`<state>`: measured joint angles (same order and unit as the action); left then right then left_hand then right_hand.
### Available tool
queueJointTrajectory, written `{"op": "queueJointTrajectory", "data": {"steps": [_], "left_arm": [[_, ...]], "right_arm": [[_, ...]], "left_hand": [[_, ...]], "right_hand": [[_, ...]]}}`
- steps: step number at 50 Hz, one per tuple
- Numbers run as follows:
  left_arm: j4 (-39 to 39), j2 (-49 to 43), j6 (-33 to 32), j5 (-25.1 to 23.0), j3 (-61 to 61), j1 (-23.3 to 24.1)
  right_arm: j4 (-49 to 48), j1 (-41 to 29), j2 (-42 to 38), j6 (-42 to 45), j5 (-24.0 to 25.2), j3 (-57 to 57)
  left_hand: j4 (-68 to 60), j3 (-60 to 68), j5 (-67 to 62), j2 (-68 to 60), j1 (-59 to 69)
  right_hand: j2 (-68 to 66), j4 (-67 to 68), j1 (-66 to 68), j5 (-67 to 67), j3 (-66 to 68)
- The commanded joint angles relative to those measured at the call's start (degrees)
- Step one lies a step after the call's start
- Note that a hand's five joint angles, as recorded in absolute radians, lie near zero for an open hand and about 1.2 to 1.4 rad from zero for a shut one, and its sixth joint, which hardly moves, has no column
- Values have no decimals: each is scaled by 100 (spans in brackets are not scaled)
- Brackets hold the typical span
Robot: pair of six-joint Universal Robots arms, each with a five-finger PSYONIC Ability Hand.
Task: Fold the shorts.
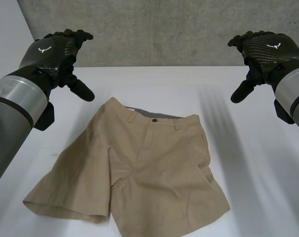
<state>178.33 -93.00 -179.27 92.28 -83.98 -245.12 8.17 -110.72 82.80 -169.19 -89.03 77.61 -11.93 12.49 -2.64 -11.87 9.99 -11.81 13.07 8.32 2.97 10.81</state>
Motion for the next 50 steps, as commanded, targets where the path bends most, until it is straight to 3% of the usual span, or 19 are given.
{"op": "queueJointTrajectory", "data": {"steps": [1, 10, 18, 29, 35, 50], "left_arm": [[18, 1, -2, 0, -21, -1], [9, -16, -11, 9, -21, 34], [-35, -174, -2, 70, -4, 139], [-35, -438, -2, 905, -13, 544], [0, -894, 94, 1529, -284, 1070], [254, -1844, 815, 2126, -944, 1273]], "right_arm": [[0, -2, -1, 0, 9, 0], [-44, -11, -10, 237, 61, 17], [-9, -11, -282, 983, 439, 35], [35, -2, -651, 1722, 729, -26], [27, 6, -748, 1810, 844, -26], [18, 15, -1082, 1846, 870, -35]], "left_hand": [[193, -249, 264, 187, 1], [193, -249, 264, 187, 1], [155, -211, 226, 149, 39], [88, -144, 159, 81, 106], [88, -144, 159, 81, 106], [71, -127, 142, 65, 123]], "right_hand": [[181, -307, 168, -297, -81], [181, -307, 168, -297, -81], [181, -307, 168, -297, -81], [181, -307, 168, -297, -81], [181, -307, 168, -297, -81], [181, -307, 168, -297, -81]]}}
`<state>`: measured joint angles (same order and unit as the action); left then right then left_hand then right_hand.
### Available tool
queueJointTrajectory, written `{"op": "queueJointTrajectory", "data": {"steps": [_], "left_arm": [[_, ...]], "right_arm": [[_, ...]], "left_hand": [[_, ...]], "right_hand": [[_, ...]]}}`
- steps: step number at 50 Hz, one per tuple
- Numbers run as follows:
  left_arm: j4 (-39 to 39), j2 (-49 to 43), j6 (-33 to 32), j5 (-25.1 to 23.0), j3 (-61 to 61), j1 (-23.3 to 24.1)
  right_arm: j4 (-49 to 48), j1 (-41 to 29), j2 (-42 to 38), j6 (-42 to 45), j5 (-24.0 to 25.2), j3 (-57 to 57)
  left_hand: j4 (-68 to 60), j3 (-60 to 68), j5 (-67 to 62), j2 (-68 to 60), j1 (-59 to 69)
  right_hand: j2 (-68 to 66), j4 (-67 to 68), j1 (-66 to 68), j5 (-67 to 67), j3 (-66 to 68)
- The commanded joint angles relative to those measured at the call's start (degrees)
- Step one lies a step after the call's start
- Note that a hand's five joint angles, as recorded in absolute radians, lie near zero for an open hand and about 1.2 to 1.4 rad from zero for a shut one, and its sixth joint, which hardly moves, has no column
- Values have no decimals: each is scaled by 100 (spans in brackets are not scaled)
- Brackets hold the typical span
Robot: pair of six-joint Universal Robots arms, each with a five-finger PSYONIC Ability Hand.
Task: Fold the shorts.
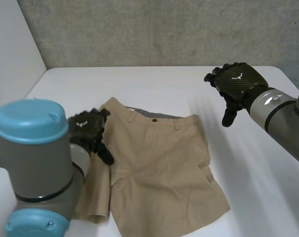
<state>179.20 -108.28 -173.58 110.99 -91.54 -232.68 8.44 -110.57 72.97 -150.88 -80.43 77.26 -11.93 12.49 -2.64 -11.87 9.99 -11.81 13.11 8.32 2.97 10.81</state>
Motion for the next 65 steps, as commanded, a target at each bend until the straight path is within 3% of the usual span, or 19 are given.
{"op": "queueJointTrajectory", "data": {"steps": [1, 11, 12, 16, 20, 22, 25, 26, 28, 39, 41, 48, 55, 56, 57, 60, 63, 64, 65], "left_arm": [[333, -404, 254, 448, -268, 39], [801, -782, 149, 740, -400, 13], [818, -852, 149, 740, -400, -22], [915, -879, 149, 740, -400, -58], [1108, -862, 140, 731, -400, -128], [1187, -853, 79, 722, -365, -154], [1231, -853, -123, 696, -321, -181], [1284, -861, -289, 687, -269, -216], [1380, -888, -466, 669, -199, -260], [2330, -1204, -1732, 72, 628, -532], [2653, -1379, -2117, -252, 1274, -689], [2910, -1810, -2259, -833, 2437, -796], [3314, -2504, -2330, -1475, 3221, -901], [3393, -2601, -2347, -1527, 3238, -945], [3550, -2750, -2400, -1632, 3265, -1067], [3718, -2970, -2584, -1703, 3291, -1182], [3824, -3138, -2918, -1695, 3212, -1314], [3824, -3138, -2919, -1695, 3212, -1315], [3807, -3120, -2988, -1677, 3099, -1419]], "right_arm": [[-18, 0, -160, 93, 19, 0], [17, 61, -626, 1368, 854, 149], [52, 53, -826, 1560, 1106, 210], [158, 18, -1074, 1632, 1275, 263], [202, 26, -1127, 1632, 1416, 325], [202, 18, -1136, 1632, 1547, 412], [202, 0, -1136, 1632, 1609, 457], [210, -9, -1136, 1623, 1696, 492], [211, -18, -1136, 1606, 1732, 510], [149, -26, -663, 711, 1776, 606], [158, -35, -487, 457, 1776, 702], [158, -403, -213, 86, 1785, 1089], [-26, -1274, -231, -397, 1864, 1318], [-88, -1335, -239, -494, 1856, 1310], [-201, -1388, -248, -678, 1803, 1283], [-369, -1389, -301, -977, 1715, 1204], [-791, -1257, -310, -1522, 1163, 1046], [-852, -1205, -301, -1593, 1013, 1020], [-957, -1065, -292, -1663, 794, 1002]], "left_hand": [[54, -110, 125, 48, 140], [-886, 831, -816, -893, 1081], [-1271, 1215, -1200, -1277, 1465], [-2885, 2829, -2814, -2891, 3079], [-5072, 5016, -5002, -5079, 5266], [-5946, 5890, -5875, -5952, 6140], [-6286, 6230, -6215, -6292, 6480], [-6801, 6746, -6731, -6808, 6995], [-6807, 6751, -6736, -6813, 7001], [-6807, 6751, -6736, -6813, 7001], [-6807, 6751, -6736, -6813, 7001], [-6807, 6751, -6736, -6813, 7001], [-6807, 6751, -6736, -6813, 7001], [-6807, 6751, -6736, -6813, 7001], [-6807, 6751, -6736, -6813, 7001], [-6105, 6049, -6034, -6111, 6299], [-4342, 4286, -4271, -4348, 4536], [-4336, 4280, -4265, -4343, 4530], [-2454, 2398, -2384, -2461, 2648]], "right_hand": [[181, -311, 168, -297, -81], [181, -311, 168, -297, -81], [181, -311, 168, -297, -81], [173, -304, 175, -289, -74], [-667, 537, 1016, 551, 766], [-1638, 1508, 1987, 1522, 1738], [-2637, 2506, 2986, 2521, 2736], [-5085, 4954, 5434, 4969, 5184], [-6811, 6681, 7160, 6695, 6910], [-6819, 6689, 7168, 6703, 6919], [-6819, 6689, 7168, 6703, 6919], [-6819, 6689, 7168, 6703, 6919], [-6819, 6689, 7168, 6703, 6919], [-6242, 6112, 6591, 6126, 6342], [-4538, 4408, 4887, 4422, 4637], [-3363, 3232, 3712, 3247, 3462], [-2604, 2473, 2953, 2488, 2703], [-2603, 2473, 2952, 2487, 2703], [-2587, 2456, 2935, 2471, 2686]]}}
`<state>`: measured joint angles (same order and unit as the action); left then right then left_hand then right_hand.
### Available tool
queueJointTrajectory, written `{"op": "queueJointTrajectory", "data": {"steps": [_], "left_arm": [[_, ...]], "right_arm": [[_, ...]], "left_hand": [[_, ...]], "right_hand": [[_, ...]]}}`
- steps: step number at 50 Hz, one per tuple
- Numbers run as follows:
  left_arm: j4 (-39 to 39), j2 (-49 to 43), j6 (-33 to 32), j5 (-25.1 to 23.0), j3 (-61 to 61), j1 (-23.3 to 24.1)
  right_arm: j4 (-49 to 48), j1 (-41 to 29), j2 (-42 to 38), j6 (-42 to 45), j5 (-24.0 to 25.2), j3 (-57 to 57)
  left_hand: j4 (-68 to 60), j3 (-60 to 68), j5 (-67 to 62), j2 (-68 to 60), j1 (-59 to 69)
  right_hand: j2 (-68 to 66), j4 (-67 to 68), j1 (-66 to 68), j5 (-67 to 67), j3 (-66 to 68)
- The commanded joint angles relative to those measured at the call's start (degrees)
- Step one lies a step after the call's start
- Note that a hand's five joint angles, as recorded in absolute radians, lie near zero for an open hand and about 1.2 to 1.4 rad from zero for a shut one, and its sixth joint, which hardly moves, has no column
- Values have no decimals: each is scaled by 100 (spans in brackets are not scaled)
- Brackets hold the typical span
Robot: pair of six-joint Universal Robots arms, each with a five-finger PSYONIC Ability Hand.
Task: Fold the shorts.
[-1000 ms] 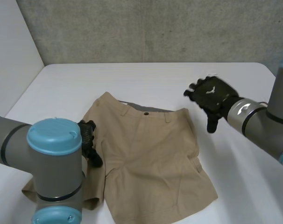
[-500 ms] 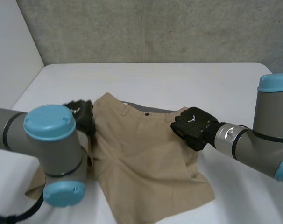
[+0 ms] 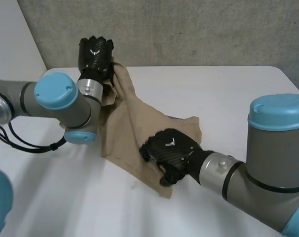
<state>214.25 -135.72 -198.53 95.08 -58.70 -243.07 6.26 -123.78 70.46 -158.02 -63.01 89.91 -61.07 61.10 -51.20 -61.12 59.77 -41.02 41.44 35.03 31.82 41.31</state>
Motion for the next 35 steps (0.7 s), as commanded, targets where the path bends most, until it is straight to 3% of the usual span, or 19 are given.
{"op": "queueJointTrajectory", "data": {"steps": [1, 5, 10, 14, 22, 27, 35], "left_arm": [[301, -350, -502, -77, -247, -408], [205, 45, -494, -77, -730, -435], [38, 915, -467, -68, -1582, -294], [-146, 1618, -458, 81, -2189, 136], [-946, 2348, -178, 1337, -3051, 1102], [-1691, 2489, 804, 2022, -3428, 1709], [-3202, 2455, 2527, 2112, -3491, 1964]], "right_arm": [[-775, 336, -32, -976, -1037, -281], [-784, 714, -23, -959, -1284, -325], [-775, 1048, -23, -967, -1275, -334], [-784, 1339, -32, -976, -1293, -334], [-802, 1401, -216, -959, -1381, -325], [-810, 1366, -637, -845, -1372, -482], [-784, 1357, -1287, -222, -1293, -1027]], "left_hand": [[2961, -2964, 2974, 2966, -2831], [5107, -5110, 5120, 5112, -4977], [5107, -5110, 5120, 5112, -4977], [5069, -5072, 5082, 5074, -4939], [4968, -4971, 4981, 4973, -4838], [4901, -4904, 4914, 4906, -4771], [4817, -4820, 4830, 4821, -4687]], "right_hand": [[352, -394, 247, -432, -381], [587, -629, 12, -667, -617], [638, -680, -38, -718, -667], [655, -697, -55, -735, -684], [890, -932, -291, -970, -919], [1409, -1452, -810, -1489, -1439], [3102, -3144, -2503, -3182, -3131]]}}
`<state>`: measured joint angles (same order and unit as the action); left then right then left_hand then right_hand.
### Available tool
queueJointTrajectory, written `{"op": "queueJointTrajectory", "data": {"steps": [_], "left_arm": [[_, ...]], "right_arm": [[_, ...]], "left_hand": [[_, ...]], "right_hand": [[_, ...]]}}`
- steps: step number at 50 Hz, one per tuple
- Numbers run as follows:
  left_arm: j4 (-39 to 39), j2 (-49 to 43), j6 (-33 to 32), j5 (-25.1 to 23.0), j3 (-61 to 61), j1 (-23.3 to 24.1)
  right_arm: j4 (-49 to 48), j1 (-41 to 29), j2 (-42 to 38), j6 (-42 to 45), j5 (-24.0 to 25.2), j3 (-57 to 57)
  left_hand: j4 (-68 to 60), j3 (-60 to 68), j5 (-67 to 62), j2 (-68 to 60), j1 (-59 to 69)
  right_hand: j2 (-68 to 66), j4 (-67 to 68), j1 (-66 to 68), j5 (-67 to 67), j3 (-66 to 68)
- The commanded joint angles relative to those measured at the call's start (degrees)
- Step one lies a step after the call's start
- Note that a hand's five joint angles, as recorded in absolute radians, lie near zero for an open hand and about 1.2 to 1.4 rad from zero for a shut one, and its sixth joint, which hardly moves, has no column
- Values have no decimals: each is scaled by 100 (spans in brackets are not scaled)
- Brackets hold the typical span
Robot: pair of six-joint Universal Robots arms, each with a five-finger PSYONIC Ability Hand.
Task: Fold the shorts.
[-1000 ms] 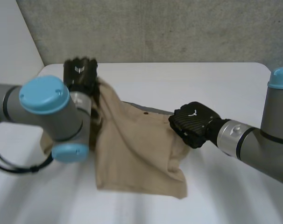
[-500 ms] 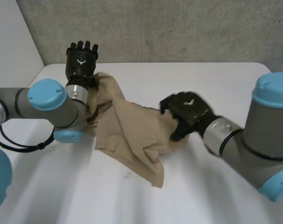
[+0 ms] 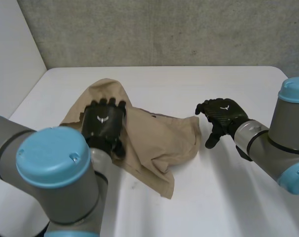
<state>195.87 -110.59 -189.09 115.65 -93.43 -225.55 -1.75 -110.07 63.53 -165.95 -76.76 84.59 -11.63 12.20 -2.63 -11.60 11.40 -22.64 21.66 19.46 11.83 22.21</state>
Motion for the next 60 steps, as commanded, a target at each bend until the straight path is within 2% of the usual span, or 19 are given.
{"op": "queueJointTrajectory", "data": {"steps": [1, 4, 9, 17, 22, 30, 37, 41, 45, 46, 49, 52, 53, 54, 57, 60], "left_arm": [[-1498, -86, 1760, 37, 0, 222], [-1867, -138, 2391, 11, 44, 240], [-1956, -323, 3061, -156, 123, 275], [-1947, -735, 3589, -341, 456, 380], [-1947, -982, 3809, -341, 712, 468], [-1947, -1448, 3923, -332, 1370, 644], [-1939, -1729, 3915, -323, 1748, 670], [-1939, -1914, 3906, -332, 1933, 670], [-1921, -2116, 3862, -315, 2056, 670], [-1921, -2195, 3853, -289, 2100, 670], [-1921, -2274, 3844, -262, 2135, 662], [-1930, -2266, 3836, -157, 2118, 653], [-1930, -2257, 3836, -130, 2109, 644], [-1930, -2213, 3827, -69, 2092, 626], [-1939, -2143, 3818, -7, 2065, 582], [-1947, -2011, 3818, 10, 2048, 530]], "right_arm": [[25, -15, -657, 668, 91, -574], [25, -15, -911, 1178, 109, -829], [17, -15, -1192, 1942, 214, -1233], [8, 29, -1606, 2444, 829, -1673], [-1, 38, -1949, 2524, 1014, -1937], [-1, 12, -2371, 3208, 979, -2403], [-1, 21, -2617, 3447, 900, -2737], [17, 12, -2731, 3456, 909, -2913], [25, 21, -2846, 3455, 953, -3045], [25, 21, -2889, 3447, 953, -3088], [34, 3, -2916, 3420, 953, -3124], [34, -6, -2916, 3412, 953, -3115], [34, -6, -2916, 3420, 944, -3115], [34, -6, -2916, 3420, 944, -3115], [43, -6, -2881, 3368, 953, -3045], [52, 29, -2863, 3376, 953, -3027]], "left_hand": [[-127, 71, -27, -131, 150], [-144, 87, -44, -147, 167], [-128, 71, -28, -131, 150], [-194, 138, -94, -198, 217], [-195, 138, -95, -198, 218], [-195, 138, -95, -198, 218], [-262, 205, -162, -265, 285], [-614, 557, -514, -617, 637], [-1488, 1431, -1388, -1491, 1510], [-2023, 1966, -1923, -2026, 2046], [-2816, 2759, -2716, -2819, 2839], [-3910, 3853, -3810, -3913, 3933], [-4145, 4089, -4045, -4148, 4168], [-4514, 4457, -4414, -4517, 4537], [-4853, 4797, -4753, -4856, 4876], [-4905, 4848, -4805, -4908, 4927]], "right_hand": [[1264, -1166, -946, -1183, -1221], [1264, -1166, -946, -1183, -1221], [1139, -1041, -820, -1057, -1096], [533, -435, -215, -452, -490], [298, -200, 21, -217, -255], [-375, 473, 694, 456, 418], [-896, 994, 1215, 977, 939], [-1971, 2069, 2290, 2052, 2014], [-3300, 3398, 3618, 3381, 3343], [-4069, 4167, 4387, 4150, 4112], [-4881, 4979, 5200, 4963, 4924], [-4784, 4882, 5102, 4865, 4827], [-4217, 4315, 4535, 4298, 4260], [-4211, 4309, 4530, 4292, 4254], [-2181, 2279, 2500, 2262, 2224], [-1639, 1737, 1958, 1721, 1683]]}}
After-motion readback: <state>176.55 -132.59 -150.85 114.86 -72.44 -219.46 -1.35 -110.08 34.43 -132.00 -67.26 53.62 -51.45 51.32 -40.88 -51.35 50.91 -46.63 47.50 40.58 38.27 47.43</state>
